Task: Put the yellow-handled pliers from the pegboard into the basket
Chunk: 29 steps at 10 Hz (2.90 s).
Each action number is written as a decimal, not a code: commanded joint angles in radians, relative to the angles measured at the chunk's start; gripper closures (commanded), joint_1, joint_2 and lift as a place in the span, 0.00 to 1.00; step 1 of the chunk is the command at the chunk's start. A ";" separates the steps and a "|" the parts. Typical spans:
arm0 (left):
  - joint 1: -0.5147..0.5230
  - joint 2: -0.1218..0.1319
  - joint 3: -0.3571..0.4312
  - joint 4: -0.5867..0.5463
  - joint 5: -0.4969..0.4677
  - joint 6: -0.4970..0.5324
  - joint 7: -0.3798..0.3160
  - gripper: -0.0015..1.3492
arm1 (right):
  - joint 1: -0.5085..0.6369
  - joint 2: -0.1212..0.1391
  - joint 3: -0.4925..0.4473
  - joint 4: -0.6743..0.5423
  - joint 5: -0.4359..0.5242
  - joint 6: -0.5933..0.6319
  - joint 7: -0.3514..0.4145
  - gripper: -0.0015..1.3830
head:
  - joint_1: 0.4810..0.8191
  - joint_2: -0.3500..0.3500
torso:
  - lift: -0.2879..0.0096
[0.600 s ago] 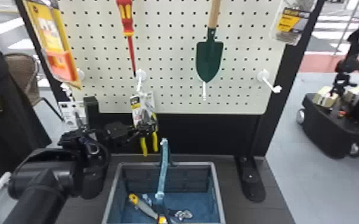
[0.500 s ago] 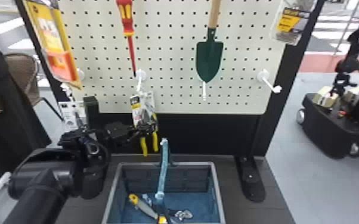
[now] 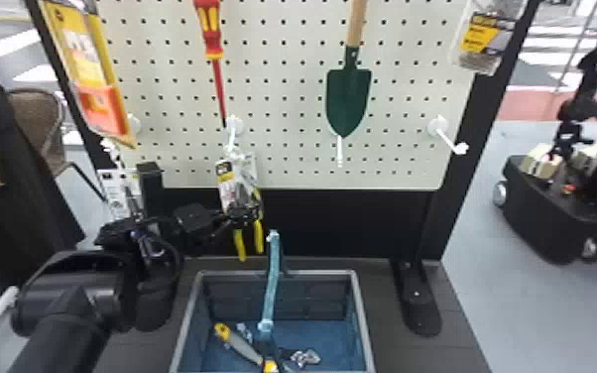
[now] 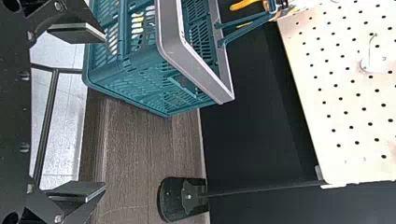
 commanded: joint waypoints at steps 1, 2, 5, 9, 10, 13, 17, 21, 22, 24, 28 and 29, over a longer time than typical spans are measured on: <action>0.025 -0.002 0.012 -0.054 -0.002 0.015 0.000 0.83 | 0.000 0.001 0.000 0.000 0.000 0.000 0.000 0.13 | 0.20 0.50 | 0.63; 0.053 -0.003 0.026 -0.110 -0.006 0.032 0.001 0.83 | 0.000 0.001 0.000 0.000 0.000 0.000 0.000 0.13 | 0.20 0.50 | 0.63; 0.156 -0.017 0.074 -0.255 -0.008 0.078 0.008 0.83 | 0.000 0.001 0.000 0.000 0.000 0.000 0.000 0.13 | 0.20 0.50 | 0.63; 0.265 -0.049 0.117 -0.358 0.028 0.098 0.024 0.83 | 0.000 0.001 0.000 -0.005 0.000 0.000 0.000 0.13 | 0.20 0.50 | 0.63; 0.300 -0.054 0.126 -0.410 0.028 0.113 0.029 0.83 | 0.002 0.001 0.000 -0.005 0.000 0.000 0.000 0.13 | 0.20 0.50 | 0.63; 0.403 -0.072 0.134 -0.437 0.061 0.122 0.035 0.83 | 0.004 0.001 0.000 -0.007 0.000 0.000 0.000 0.13 | 0.20 0.50 | 0.63; 0.444 -0.057 0.118 -0.437 0.063 0.131 0.034 0.83 | 0.006 0.001 0.000 -0.010 -0.002 0.000 0.000 0.13 | 0.20 0.50 | 0.63; 0.450 -0.041 0.098 -0.437 0.058 0.165 0.012 0.83 | 0.011 0.001 0.000 -0.007 -0.002 0.000 0.000 0.13 | 0.20 0.50 | 0.63; 0.450 -0.041 0.098 -0.437 0.043 0.179 0.006 0.83 | 0.011 0.001 0.000 -0.007 -0.003 0.000 0.000 0.13 | 0.20 0.50 | 0.63; 0.448 -0.040 0.098 -0.439 0.032 0.197 0.000 0.61 | 0.011 0.001 0.000 -0.007 -0.003 0.000 0.000 0.13 | 0.20 0.50 | 0.63; 0.444 -0.043 0.115 -0.442 0.029 0.193 -0.002 0.11 | 0.006 0.001 0.000 -0.007 -0.005 0.000 0.000 0.13 | 0.20 0.50 | 0.63; 0.444 -0.043 0.115 -0.442 0.029 0.191 -0.002 0.11 | 0.006 0.001 0.000 -0.007 -0.005 0.000 0.000 0.13 | 0.20 0.50 | 0.63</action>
